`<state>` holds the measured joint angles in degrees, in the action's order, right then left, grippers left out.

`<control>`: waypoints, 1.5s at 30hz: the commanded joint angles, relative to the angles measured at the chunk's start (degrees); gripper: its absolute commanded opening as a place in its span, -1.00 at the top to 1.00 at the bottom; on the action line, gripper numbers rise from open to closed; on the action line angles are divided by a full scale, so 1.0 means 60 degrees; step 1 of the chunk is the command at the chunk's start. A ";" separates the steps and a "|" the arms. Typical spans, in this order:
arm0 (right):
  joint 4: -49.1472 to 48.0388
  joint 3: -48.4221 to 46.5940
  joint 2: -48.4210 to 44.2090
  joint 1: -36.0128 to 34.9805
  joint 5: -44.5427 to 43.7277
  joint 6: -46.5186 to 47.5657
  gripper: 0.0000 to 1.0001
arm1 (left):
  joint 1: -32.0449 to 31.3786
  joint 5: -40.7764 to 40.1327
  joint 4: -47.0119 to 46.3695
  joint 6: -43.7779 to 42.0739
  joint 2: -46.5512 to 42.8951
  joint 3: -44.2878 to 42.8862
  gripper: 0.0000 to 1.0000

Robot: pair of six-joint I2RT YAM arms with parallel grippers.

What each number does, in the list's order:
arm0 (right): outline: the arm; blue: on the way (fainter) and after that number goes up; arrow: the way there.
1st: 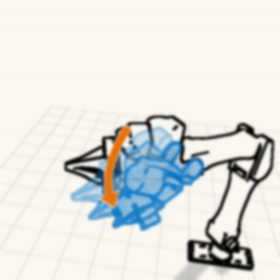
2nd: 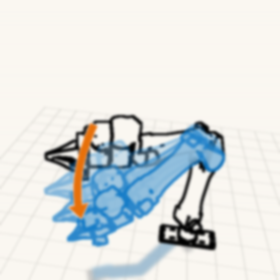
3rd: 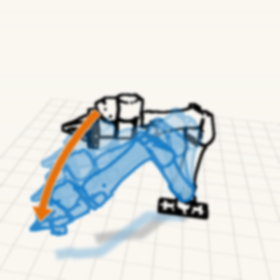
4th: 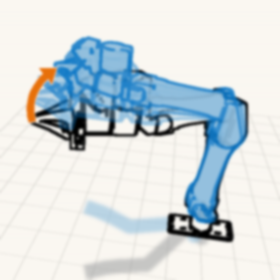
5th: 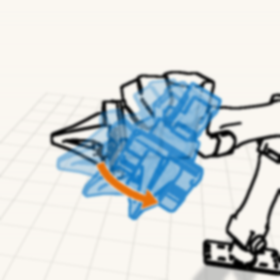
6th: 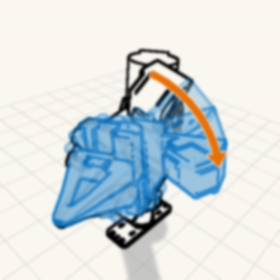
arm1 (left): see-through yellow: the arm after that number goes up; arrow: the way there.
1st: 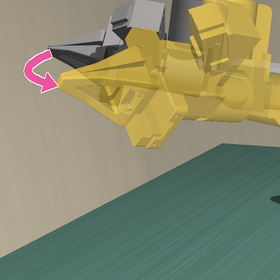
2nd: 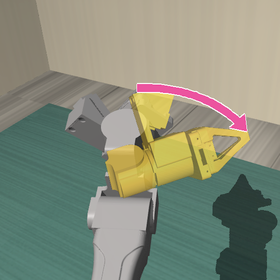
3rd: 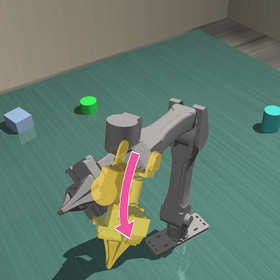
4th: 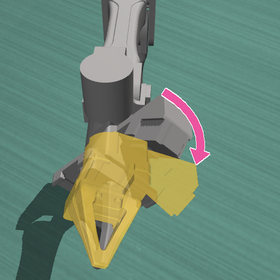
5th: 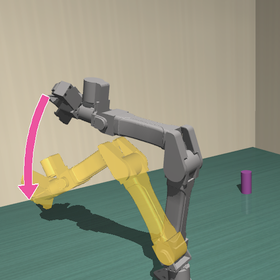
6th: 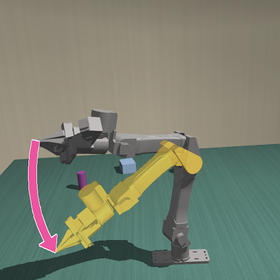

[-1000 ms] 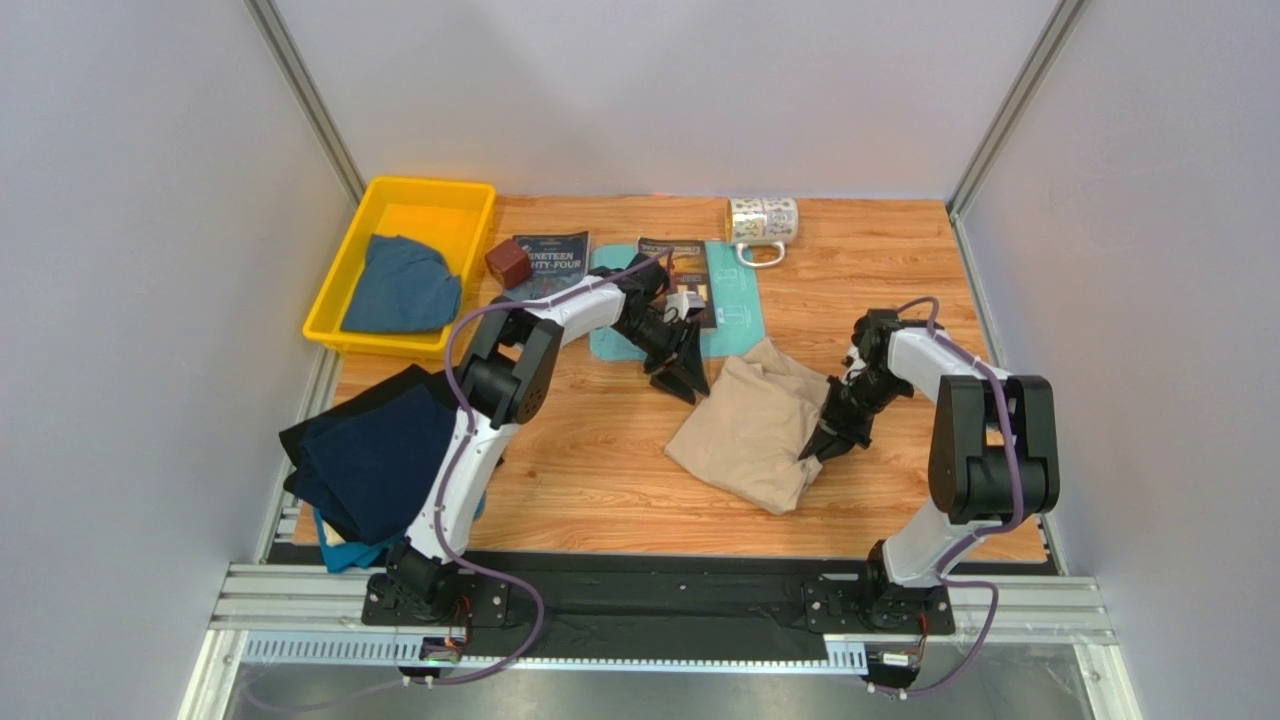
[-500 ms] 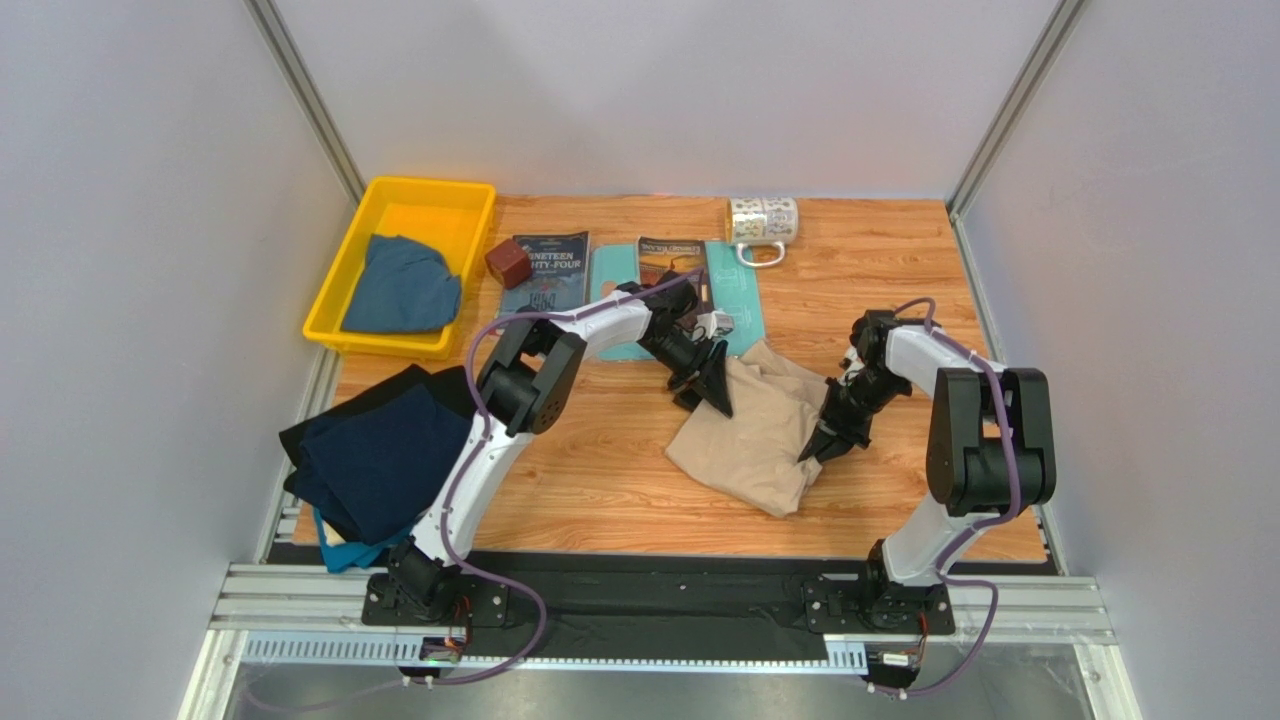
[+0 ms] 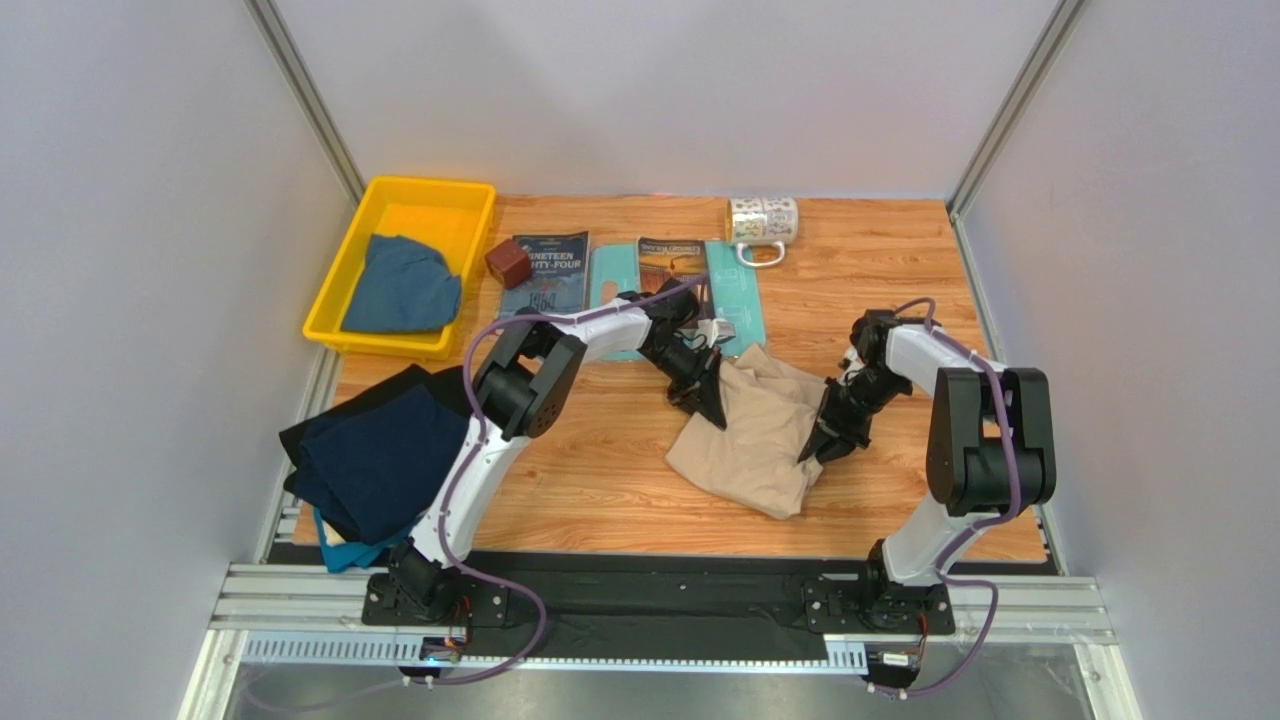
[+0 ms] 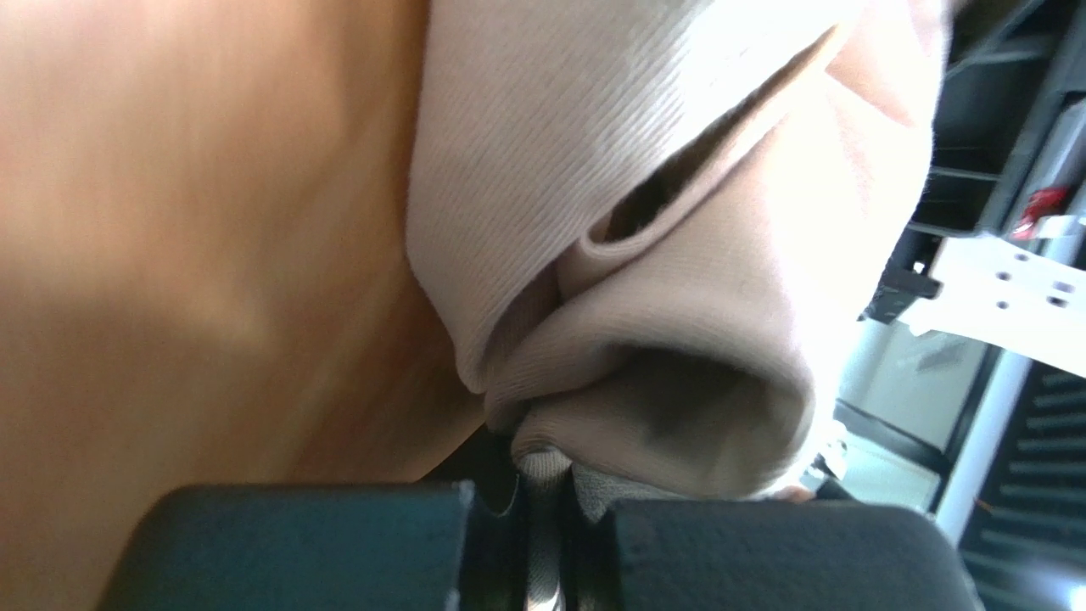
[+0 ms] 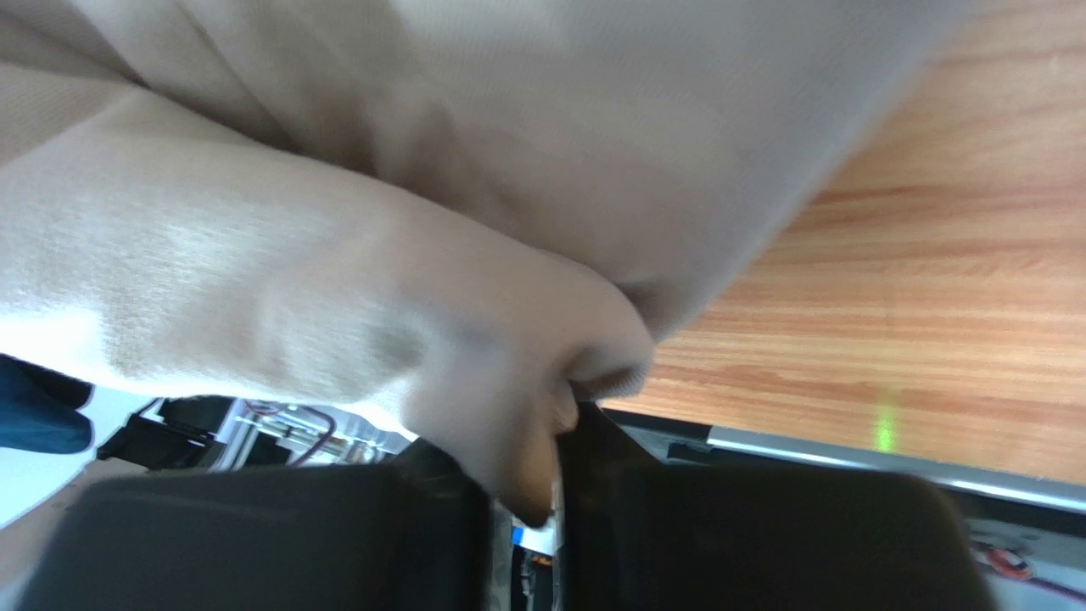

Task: Fold and stack the t-shirts
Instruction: Neatly place the folded tshirt to the corner

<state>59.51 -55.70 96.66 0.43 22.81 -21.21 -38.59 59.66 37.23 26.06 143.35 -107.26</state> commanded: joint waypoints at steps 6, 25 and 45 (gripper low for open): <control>0.0906 -0.1511 -0.1081 -0.0027 -0.0680 -0.0097 0.24 | 0.0732 -0.1286 -0.1120 0.0503 -0.2927 0.2596 1.00; 0.0834 -0.1893 -0.0086 -0.0027 -0.0959 -0.0434 0.38 | 0.2577 -0.4389 0.1074 0.0255 -0.7454 0.5014 1.00; 0.0483 -0.1468 0.0588 -0.0027 -0.0505 -0.0273 0.46 | 0.5197 -0.7658 0.3887 0.0504 -1.1014 0.6628 1.00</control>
<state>63.77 -64.49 99.35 0.38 18.65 -23.07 -12.62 17.63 57.14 28.60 81.19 -66.98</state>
